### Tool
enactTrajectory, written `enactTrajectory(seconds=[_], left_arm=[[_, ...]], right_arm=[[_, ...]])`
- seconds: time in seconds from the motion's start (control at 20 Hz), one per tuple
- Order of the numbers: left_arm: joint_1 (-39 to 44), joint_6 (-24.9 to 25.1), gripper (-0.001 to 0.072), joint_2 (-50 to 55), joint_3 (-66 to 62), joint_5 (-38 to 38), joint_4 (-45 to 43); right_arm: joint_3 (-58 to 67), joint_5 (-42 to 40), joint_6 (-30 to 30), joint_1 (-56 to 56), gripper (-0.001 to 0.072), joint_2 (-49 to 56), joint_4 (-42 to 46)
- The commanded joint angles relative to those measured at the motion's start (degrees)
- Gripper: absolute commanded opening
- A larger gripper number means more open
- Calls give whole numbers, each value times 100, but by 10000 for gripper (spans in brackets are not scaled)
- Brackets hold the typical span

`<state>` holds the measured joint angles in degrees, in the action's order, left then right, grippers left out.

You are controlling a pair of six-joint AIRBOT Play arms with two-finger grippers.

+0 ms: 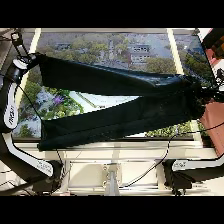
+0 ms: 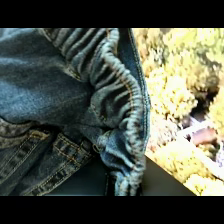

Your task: Fold the clothes and pants, and hang the long-sleeved shirts on hangers.

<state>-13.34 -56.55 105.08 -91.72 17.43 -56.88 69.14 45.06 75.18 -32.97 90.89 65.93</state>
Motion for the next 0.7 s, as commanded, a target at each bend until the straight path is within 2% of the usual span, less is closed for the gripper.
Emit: enactTrajectory(seconds=[0.0,0.1,0.3,0.65], left_arm=[[52,2,30,136,-2,-2,-50],[105,4,30,203,-2,20,-210],[109,4,30,210,0,15,-638],[90,2,31,210,0,17,-625]], right_arm=[[643,1204,240,9,53,433,393],[953,1432,409,9,53,614,621],[1255,1346,826,2,54,680,1364],[1266,1246,828,-20,55,678,1408]])
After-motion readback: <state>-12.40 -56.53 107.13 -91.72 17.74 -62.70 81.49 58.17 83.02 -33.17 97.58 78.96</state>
